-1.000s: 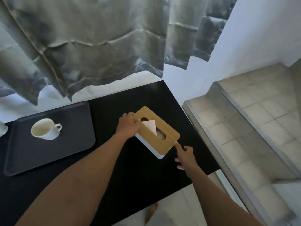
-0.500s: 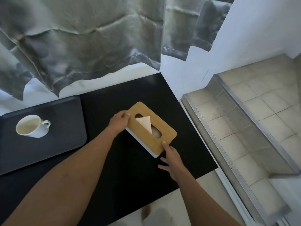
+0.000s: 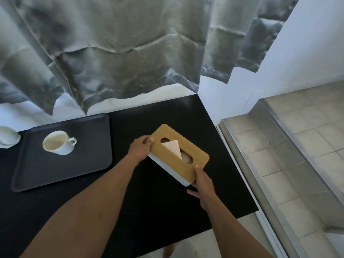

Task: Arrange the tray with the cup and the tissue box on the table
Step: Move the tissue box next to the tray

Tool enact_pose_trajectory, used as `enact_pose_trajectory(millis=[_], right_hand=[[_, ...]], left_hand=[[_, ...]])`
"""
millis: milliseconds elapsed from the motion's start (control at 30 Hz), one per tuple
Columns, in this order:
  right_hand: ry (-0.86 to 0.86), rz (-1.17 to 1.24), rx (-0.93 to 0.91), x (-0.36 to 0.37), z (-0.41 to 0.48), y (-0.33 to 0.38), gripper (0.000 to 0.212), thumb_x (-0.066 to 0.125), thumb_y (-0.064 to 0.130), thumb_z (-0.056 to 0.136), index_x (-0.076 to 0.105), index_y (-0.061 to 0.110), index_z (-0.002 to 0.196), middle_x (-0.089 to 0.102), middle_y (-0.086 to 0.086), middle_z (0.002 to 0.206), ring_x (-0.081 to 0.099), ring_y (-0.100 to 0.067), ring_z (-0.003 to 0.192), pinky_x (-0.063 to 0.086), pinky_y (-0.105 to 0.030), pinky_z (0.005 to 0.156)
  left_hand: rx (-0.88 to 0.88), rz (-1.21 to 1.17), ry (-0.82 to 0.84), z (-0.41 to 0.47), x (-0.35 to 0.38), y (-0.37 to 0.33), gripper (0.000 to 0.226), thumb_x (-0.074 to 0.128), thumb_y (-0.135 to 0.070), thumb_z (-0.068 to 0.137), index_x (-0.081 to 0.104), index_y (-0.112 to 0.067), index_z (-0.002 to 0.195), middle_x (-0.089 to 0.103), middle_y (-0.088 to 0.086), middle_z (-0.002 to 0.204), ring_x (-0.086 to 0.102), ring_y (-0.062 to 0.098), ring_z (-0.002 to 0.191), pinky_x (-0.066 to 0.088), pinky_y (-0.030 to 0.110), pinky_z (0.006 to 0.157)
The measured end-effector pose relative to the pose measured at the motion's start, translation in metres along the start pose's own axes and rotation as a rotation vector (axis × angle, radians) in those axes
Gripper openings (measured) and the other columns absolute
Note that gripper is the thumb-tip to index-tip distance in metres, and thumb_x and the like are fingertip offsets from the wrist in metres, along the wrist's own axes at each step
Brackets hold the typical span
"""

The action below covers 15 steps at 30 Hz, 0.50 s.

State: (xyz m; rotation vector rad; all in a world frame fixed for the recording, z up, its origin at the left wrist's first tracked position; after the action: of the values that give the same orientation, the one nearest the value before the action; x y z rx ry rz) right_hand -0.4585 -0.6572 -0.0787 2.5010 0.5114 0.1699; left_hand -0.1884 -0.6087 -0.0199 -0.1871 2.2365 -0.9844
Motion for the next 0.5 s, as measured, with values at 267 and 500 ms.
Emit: enact_pose_trajectory(millis=[267,500], right_hand=[[0.001,-0.086,-0.091,0.037,0.013,0.049,0.059,0.044,0.049,0.096,0.033,0.026,0.149,0.041,-0.010,0.144,0.048,-0.031,0.126,0.051,-0.052,0.096],[0.002,-0.206,-0.209,0.078,0.030,0.087,0.055,0.045,0.045,0.097,0.038,0.021,0.146,0.043,-0.010,0.142,0.048,-0.029,0.124,0.052,-0.050,0.095]], left_hand=[[-0.016,-0.081,-0.075,-0.013,-0.046,0.031,0.044,0.048,-0.043,0.095,0.051,-0.021,0.133,0.056,0.007,0.130,0.053,0.025,0.117,0.045,0.047,0.101],[-0.086,-0.205,-0.120,-0.015,-0.071,0.061,0.044,0.051,-0.042,0.094,0.049,-0.020,0.131,0.054,0.007,0.129,0.055,0.026,0.114,0.049,0.050,0.098]])
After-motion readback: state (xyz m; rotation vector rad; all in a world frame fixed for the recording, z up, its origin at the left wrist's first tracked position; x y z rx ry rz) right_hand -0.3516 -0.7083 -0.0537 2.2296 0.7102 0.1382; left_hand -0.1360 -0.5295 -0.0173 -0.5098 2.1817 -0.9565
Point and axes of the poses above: each hand's wrist, its own z-axis towards the middle knuckle, its own x-axis out of the palm, y = z × x, the point moved 9 cm from there along z, towards the middle knuckle
